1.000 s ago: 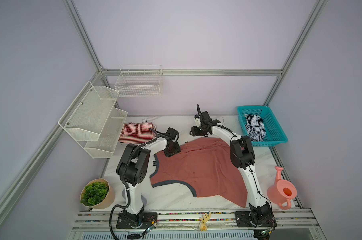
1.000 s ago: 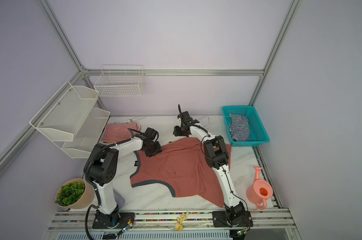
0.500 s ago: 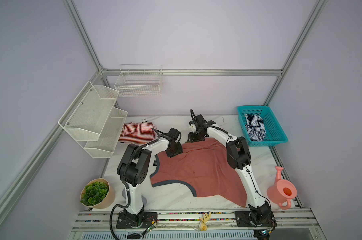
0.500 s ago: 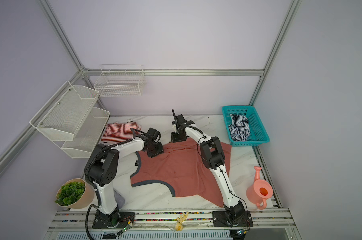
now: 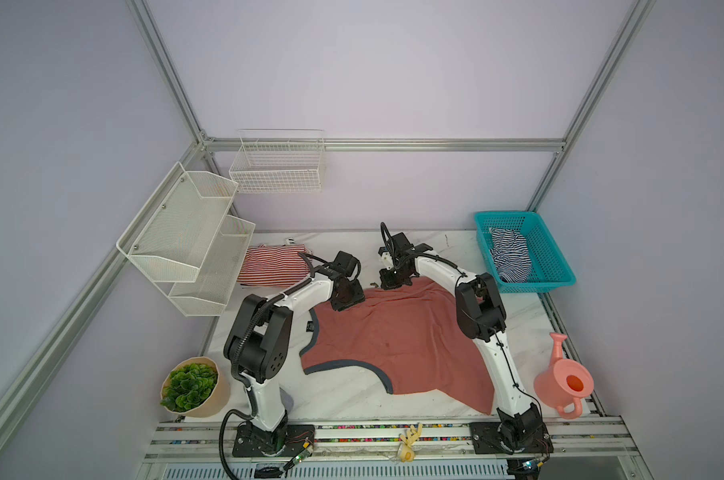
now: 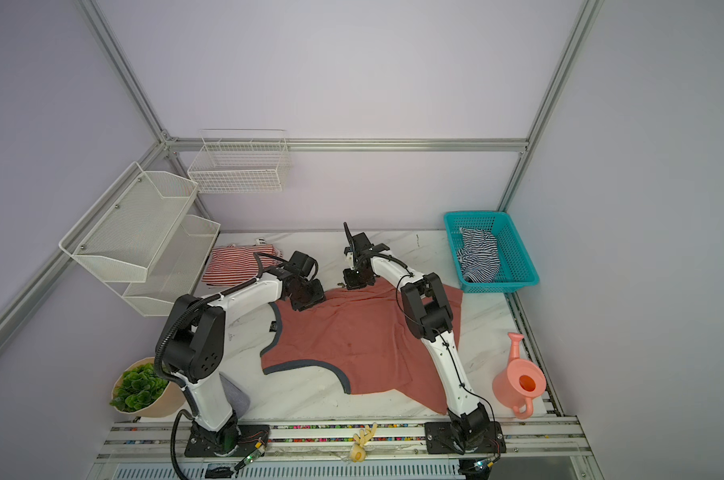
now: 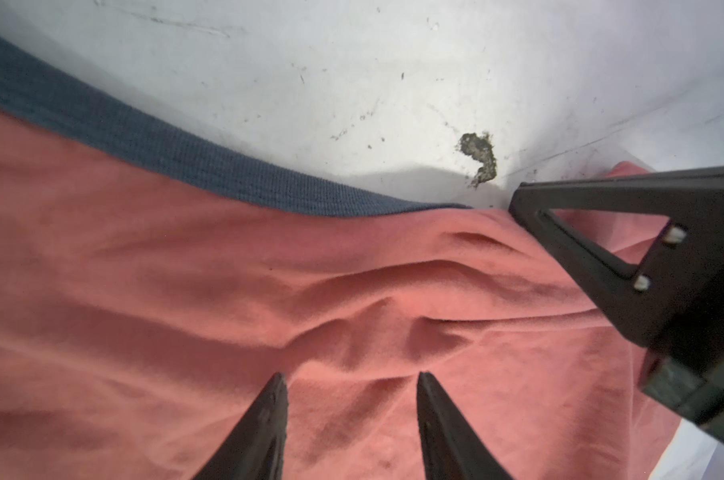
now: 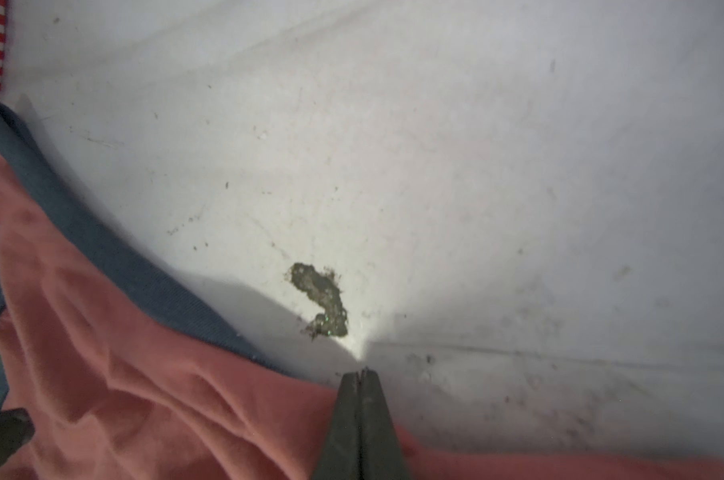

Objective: Fold and stack the tank tops

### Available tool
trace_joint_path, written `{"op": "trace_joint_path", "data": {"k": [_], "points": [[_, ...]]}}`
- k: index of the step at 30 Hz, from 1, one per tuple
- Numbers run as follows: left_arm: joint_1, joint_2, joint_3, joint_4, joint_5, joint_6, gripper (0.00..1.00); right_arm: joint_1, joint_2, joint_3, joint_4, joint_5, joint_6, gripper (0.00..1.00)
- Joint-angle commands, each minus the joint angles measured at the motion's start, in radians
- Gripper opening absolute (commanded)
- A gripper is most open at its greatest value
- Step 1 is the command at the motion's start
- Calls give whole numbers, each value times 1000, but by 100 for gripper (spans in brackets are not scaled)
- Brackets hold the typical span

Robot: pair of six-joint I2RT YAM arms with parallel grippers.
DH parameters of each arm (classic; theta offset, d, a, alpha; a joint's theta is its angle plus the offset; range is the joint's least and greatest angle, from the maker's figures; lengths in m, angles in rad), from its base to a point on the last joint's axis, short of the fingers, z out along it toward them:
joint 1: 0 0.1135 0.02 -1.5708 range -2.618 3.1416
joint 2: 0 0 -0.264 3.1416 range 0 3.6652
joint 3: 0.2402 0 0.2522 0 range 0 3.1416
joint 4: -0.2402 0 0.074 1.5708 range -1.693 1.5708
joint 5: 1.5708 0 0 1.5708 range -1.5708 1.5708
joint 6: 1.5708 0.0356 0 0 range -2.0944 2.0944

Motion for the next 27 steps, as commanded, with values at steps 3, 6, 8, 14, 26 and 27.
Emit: {"op": "trace_joint_path", "data": {"k": [3, 6, 8, 14, 26, 27], "points": [[-2, -65, -4, -11, -28, 26, 51, 13, -199, -138, 123, -22, 27, 0], [-1, -64, 1, -12, -30, 26, 51, 16, -267, -228, 160, -29, 43, 0], [-2, -58, 4, -13, -27, 28, 51, 18, -295, -280, 182, -30, 50, 0], [-2, -49, 11, -12, -14, 29, 51, 18, -243, -274, 164, 3, 52, 43], [-1, -55, 3, -21, -21, 29, 51, 32, -73, -85, 113, 38, 35, 54], [-1, -54, 3, -21, -21, 29, 51, 33, -62, -79, 108, 41, 33, 52]]}}
